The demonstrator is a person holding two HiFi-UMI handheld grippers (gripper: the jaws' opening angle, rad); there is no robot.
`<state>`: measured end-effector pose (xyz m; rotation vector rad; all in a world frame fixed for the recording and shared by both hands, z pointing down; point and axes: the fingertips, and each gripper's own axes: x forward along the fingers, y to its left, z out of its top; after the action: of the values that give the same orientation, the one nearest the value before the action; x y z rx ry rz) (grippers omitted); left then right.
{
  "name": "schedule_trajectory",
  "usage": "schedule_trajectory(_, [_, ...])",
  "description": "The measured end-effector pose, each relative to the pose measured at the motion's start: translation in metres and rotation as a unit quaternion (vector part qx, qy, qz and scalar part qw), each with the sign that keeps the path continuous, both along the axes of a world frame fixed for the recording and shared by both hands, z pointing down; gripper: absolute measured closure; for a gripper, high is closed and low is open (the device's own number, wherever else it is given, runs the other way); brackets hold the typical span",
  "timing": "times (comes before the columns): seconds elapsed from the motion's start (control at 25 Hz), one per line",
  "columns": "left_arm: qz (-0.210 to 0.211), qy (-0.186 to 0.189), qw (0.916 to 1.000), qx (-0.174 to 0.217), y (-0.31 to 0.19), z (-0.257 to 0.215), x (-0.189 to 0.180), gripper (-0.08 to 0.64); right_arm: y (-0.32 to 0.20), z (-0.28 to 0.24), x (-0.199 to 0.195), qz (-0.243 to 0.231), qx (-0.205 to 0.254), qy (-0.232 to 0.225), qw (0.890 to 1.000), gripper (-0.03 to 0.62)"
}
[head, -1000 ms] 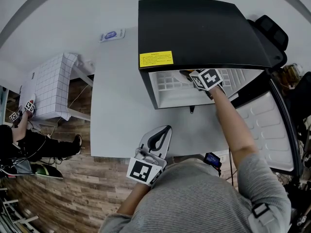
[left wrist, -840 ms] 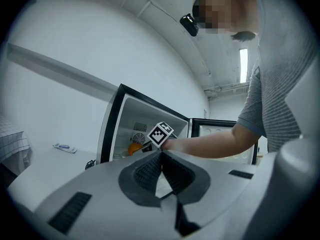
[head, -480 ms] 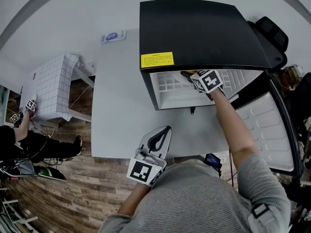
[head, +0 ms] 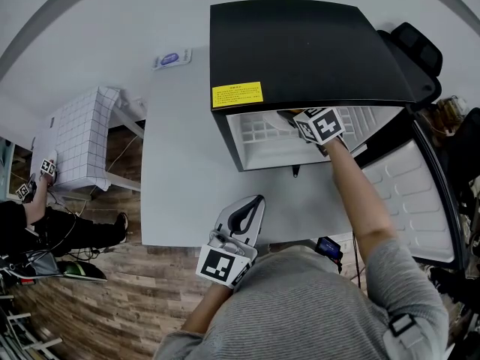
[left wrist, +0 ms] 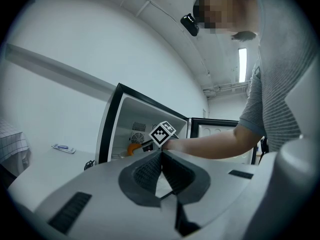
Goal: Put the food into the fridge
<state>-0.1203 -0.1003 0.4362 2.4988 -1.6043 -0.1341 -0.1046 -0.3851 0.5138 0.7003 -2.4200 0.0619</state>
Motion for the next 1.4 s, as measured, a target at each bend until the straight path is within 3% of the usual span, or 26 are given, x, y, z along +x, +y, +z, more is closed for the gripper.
schedule_trajectory(0.76, [0.024, -0.006, 0.9997, 0.004, -0.003, 0.0, 0.012, 0.549, 0.024, -0.041, 0.024, 0.033, 0.025, -0.086, 0.995, 0.279])
schedule_trajectory(1.4, [0.051, -0.011, 0.9985, 0.016, 0.0, -0.008, 0.031, 0.549, 0.104, -0.048, 0.055, 0.041, 0.016, -0.159, 0.986, 0.279])
